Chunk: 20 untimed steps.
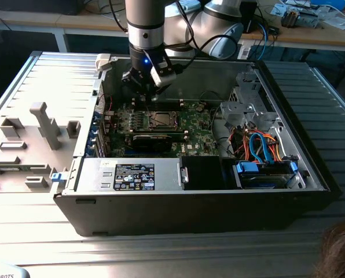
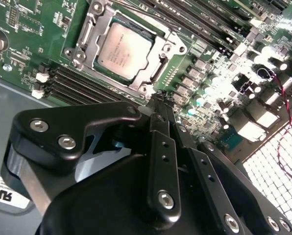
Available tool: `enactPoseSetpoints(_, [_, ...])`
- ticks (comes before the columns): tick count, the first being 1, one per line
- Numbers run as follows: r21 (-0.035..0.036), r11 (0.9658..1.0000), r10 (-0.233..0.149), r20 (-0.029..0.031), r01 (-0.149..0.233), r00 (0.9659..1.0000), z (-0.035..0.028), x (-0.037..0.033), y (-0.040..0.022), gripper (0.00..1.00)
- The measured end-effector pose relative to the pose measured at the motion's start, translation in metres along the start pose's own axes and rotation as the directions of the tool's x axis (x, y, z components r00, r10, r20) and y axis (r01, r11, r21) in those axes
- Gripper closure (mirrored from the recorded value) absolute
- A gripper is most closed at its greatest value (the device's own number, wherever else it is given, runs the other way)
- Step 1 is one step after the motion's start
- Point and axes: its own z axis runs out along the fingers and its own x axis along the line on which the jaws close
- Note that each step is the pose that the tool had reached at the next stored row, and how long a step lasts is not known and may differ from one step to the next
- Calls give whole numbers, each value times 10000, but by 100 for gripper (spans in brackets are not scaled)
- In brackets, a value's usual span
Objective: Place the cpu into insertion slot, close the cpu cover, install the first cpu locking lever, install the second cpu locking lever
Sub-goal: 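Install the first cpu locking lever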
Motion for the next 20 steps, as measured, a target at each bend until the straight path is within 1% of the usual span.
enactPoseSetpoints(1, [0, 10000, 0, 1, 0, 10000, 0, 17, 0, 89])
enactPoseSetpoints(2, [0, 10000, 1, 2, -1, 10000, -1, 49, 0, 89])
enactPoseSetpoints(5, [0, 10000, 1, 2, -1, 10000, -2, 102, -1, 89])
enactPoseSetpoints(10, [0, 10000, 2, 2, -2, 10000, -3, 167, -1, 89])
enactPoseSetpoints(14, [0, 10000, 0, 1, 0, 10000, -4, 194, -2, 89])
enactPoseSetpoints(20, [0, 10000, 3, 1, -3, 10000, -4, 203, -2, 89])
